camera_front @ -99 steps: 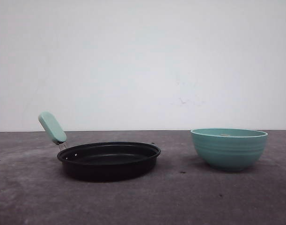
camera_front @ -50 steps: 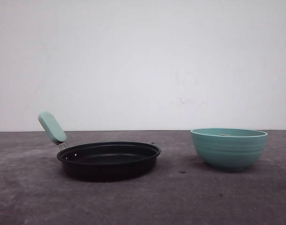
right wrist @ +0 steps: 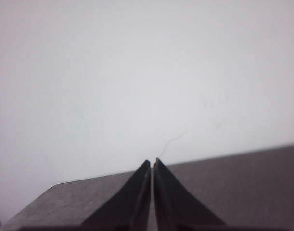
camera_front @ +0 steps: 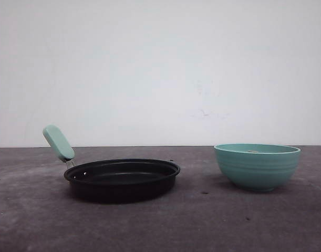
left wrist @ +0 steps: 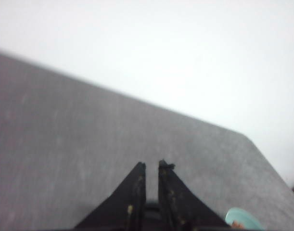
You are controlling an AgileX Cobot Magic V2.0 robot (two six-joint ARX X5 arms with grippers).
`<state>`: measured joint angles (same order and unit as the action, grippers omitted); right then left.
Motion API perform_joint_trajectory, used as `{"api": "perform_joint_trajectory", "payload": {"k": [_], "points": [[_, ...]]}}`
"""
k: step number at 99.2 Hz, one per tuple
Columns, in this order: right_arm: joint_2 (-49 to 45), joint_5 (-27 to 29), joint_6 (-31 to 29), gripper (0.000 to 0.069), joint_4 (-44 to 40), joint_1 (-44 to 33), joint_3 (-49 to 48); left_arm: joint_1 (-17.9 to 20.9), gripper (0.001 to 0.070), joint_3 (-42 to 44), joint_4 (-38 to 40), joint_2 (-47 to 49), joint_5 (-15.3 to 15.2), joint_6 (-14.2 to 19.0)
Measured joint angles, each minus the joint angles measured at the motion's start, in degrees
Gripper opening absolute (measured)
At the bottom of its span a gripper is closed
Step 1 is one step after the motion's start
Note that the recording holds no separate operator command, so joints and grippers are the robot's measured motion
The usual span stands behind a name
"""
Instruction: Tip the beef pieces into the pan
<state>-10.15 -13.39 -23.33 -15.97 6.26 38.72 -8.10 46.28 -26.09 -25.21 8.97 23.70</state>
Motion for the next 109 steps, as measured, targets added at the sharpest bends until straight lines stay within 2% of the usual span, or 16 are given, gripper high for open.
{"api": "perform_joint_trajectory", "payload": {"k": [12, 28, 35, 42, 51, 57, 62, 67, 79, 94, 109], "points": [[-8.7, 0.0, 4.8, 0.0009, -7.5, 0.0, 12.7, 0.0, 0.0022, 11.0, -2.9, -8.8, 1.2, -1.8], [-18.8, 0.0, 10.3, 0.0013, -17.1, 0.0, 26.5, -0.5, 0.0025, 22.8, -4.2, -18.4, 6.6, -3.0], [-21.2, -0.1, 11.8, 0.0051, -18.0, 0.0, 29.5, -0.8, 0.0064, 25.0, -4.2, -20.9, 9.1, -3.1], [-22.3, -0.1, 12.7, 0.0164, -18.0, 0.0, 30.6, -1.2, 0.0158, 25.2, -4.3, -21.6, 11.1, -3.1], [-22.3, -0.1, 13.0, 0.0403, -18.1, 0.0, 30.7, -1.8, 0.0313, 25.2, -5.1, -21.6, 12.3, -3.1], [-22.2, -0.1, 13.0, 0.0543, -18.1, 0.0, 30.7, -2.1, 0.0389, 25.2, -5.6, -21.4, 12.4, -3.1], [-22.2, -0.1, 13.0, 0.0619, -18.5, 0.0, 30.7, -2.3, 0.0424, 25.2, -6.2, -21.2, 12.4, -3.1], [-22.2, -0.1, 13.0, 0.0662, -19.1, 0.0, 30.7, -2.4, 0.0449, 25.2, -6.9, -21.2, 12.4, -3.1], [-22.3, 0.1, 13.1, 0.0682, -19.6, 0.0, 30.7, -2.7, 0.0485, 25.2, -8.9, -21.7, 12.4, -3.2], [-22.9, 0.1, 13.1, 0.0682, -19.8, 0.0, 30.7, -2.9, 0.0583, 25.2, -10.2, -23.2, 12.3, -3.2], [-23.6, 1.0, 13.1, 0.0682, -21.3, 0.0, 30.7, -4.2, 0.0597, 22.6, -7.6, -23.8, 11.7, -3.1]]}}
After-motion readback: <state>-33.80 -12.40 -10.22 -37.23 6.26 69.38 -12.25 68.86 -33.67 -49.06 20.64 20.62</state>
